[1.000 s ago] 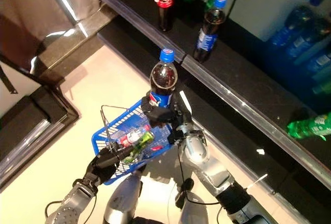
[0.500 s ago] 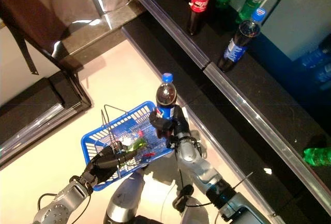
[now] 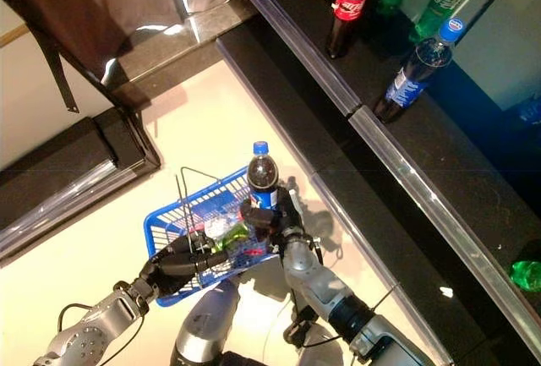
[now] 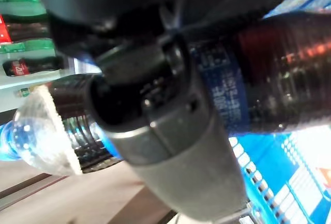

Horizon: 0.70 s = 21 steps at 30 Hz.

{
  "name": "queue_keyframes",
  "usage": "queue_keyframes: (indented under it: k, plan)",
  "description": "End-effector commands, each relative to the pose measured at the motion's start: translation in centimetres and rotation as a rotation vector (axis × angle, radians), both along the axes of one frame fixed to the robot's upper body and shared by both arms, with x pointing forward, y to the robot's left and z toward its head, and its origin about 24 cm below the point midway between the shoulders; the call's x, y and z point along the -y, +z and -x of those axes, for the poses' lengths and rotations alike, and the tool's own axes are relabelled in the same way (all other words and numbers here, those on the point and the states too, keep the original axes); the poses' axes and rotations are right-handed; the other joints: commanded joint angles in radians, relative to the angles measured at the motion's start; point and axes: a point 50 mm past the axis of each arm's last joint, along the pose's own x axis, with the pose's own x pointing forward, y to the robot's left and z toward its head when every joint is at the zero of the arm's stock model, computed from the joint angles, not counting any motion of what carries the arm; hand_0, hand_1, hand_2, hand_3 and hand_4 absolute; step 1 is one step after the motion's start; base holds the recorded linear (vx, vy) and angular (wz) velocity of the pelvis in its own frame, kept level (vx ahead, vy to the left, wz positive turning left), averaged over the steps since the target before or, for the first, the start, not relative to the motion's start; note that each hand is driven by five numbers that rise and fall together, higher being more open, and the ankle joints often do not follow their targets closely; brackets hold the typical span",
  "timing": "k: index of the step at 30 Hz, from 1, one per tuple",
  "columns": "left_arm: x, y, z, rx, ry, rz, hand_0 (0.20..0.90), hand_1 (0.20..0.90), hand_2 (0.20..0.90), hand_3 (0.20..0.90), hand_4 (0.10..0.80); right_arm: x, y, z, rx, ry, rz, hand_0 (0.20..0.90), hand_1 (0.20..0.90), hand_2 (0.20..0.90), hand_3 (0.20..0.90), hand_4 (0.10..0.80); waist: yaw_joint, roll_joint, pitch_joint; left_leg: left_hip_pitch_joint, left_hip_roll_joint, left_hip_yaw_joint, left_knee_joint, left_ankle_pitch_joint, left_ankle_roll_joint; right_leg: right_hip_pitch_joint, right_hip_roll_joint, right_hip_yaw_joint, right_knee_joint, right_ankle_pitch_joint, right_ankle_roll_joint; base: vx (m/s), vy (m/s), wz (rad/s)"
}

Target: Pick up the drink and place into the basket.

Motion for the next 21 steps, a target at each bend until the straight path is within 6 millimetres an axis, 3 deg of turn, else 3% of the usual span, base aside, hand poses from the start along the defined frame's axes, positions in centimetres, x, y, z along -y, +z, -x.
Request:
queue_keyframes:
  k: [1,6,13,15,16,21]
  plan:
    - [6.6,10.0,0.4,0.527,-0.364,0.376,0.300,0.300,0.300,0.200,0.100,-4.2,6.5,-1.0,0.309,0.148,-0.114,0.300,0.300,0.300,0.200,0.100,-0.004,0.046,-0.167,-0.050,-0.056,-0.034,0.068,-0.011,0.020,0.018,0.065,-0.028,-0.044,0.063,-0.078,0.000,0.000,0.00]
    - [6.5,10.1,0.4,0.523,-0.368,0.389,0.300,0.300,0.300,0.200,0.100,-4.1,5.2,-1.4,0.250,0.119,-0.089,0.300,0.300,0.300,0.200,0.100,0.005,0.044,-0.172,-0.048,-0.060,-0.040,0.066,-0.010,0.022,0.021,0.064,-0.035,-0.046,0.065,-0.078,0.011,0.002,0.03]
    - [7.5,10.1,1.1,0.519,-0.471,0.467,0.300,0.300,0.300,0.200,0.100,-3.6,1.7,-1.5,0.076,0.066,-0.099,0.300,0.300,0.300,0.200,0.100,0.020,0.042,-0.175,-0.047,-0.062,-0.052,0.066,-0.011,0.027,0.031,0.062,-0.049,-0.045,0.065,-0.080,0.018,-0.008,0.06]
    - [8.1,10.2,1.5,0.521,-0.521,0.503,0.300,0.300,0.300,0.200,0.100,-4.1,0.8,-1.2,0.036,0.097,-0.086,0.300,0.300,0.300,0.200,0.100,0.025,0.036,-0.169,-0.036,-0.061,-0.051,0.066,-0.035,0.025,0.036,0.061,-0.038,-0.036,0.039,-0.074,0.029,-0.027,0.08]
    - [8.7,10.3,1.6,0.523,-0.563,0.525,0.300,0.300,0.300,0.200,0.100,-4.7,0.5,-1.0,0.012,0.119,-0.086,0.300,0.300,0.300,0.200,0.100,0.023,0.043,-0.168,-0.049,-0.064,-0.057,0.065,-0.013,0.030,0.028,0.060,-0.051,-0.044,0.066,-0.079,-0.074,0.056,0.05]
    - [10.1,10.8,2.0,0.531,-0.635,0.558,0.300,0.300,0.300,0.200,0.100,-6.6,0.4,-0.6,-0.005,0.178,-0.100,0.300,0.300,0.300,0.200,0.100,0.019,0.041,-0.164,-0.046,-0.065,-0.057,0.060,-0.012,0.034,0.025,0.060,-0.047,-0.046,0.072,-0.076,-0.008,0.022,0.05]
